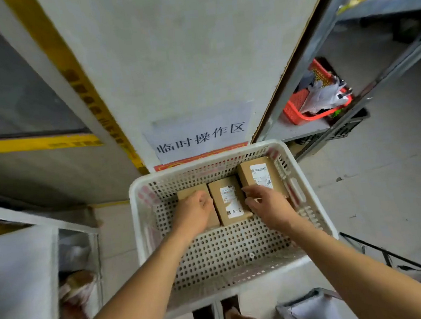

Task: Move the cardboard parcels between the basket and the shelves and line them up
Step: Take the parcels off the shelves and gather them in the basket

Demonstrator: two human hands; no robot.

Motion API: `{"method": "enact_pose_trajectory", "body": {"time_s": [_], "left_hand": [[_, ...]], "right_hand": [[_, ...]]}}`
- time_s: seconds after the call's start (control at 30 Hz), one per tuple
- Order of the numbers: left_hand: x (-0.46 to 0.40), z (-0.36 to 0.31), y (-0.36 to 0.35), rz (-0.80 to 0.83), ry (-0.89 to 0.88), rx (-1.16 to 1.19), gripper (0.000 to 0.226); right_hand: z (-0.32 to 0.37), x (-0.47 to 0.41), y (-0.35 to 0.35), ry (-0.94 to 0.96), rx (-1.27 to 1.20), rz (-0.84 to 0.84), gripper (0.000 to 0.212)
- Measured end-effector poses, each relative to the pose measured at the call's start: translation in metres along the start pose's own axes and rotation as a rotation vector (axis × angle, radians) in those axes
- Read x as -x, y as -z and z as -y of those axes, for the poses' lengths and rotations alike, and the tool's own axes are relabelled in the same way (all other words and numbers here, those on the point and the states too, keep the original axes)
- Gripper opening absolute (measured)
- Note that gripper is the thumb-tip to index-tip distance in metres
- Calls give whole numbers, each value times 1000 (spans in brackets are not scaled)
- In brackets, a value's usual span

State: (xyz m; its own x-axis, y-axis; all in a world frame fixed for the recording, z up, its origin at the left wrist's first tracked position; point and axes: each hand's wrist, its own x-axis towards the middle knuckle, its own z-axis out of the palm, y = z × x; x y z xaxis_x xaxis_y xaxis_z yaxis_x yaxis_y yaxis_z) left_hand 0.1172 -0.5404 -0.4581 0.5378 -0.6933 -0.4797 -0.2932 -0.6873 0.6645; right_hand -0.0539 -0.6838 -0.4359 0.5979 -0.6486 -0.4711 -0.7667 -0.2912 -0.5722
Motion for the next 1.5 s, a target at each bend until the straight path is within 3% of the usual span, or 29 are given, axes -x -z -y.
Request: {"method": "enact_pose_trajectory", "body": {"time_s": [0.2,0.4,0.63,0.87,1.13,1.33,1.5], "left_hand": [[87,-8,92,-208,-8,-71,37],[187,4,160,-568,120,-103,38],[338,25,184,-918,321,-147,27],[505,53,181,-1252,593,-73,38],[667,75,150,-1544,820,-84,37],[748,109,142,-1692,909,-64,30],[779,142,155,-1743,972,-16,51]], "right_hand": [[125,37,12,336,197,106,40],[218,67,4,705,343,165,39],[311,146,-42,1085,383,335,34],[388,273,-104,1432,319,591,39],[437,423,-180,1718,250,740,40],[460,514,-235,1796,225,799,41],[476,557,-274,1784,228,798,52]]}}
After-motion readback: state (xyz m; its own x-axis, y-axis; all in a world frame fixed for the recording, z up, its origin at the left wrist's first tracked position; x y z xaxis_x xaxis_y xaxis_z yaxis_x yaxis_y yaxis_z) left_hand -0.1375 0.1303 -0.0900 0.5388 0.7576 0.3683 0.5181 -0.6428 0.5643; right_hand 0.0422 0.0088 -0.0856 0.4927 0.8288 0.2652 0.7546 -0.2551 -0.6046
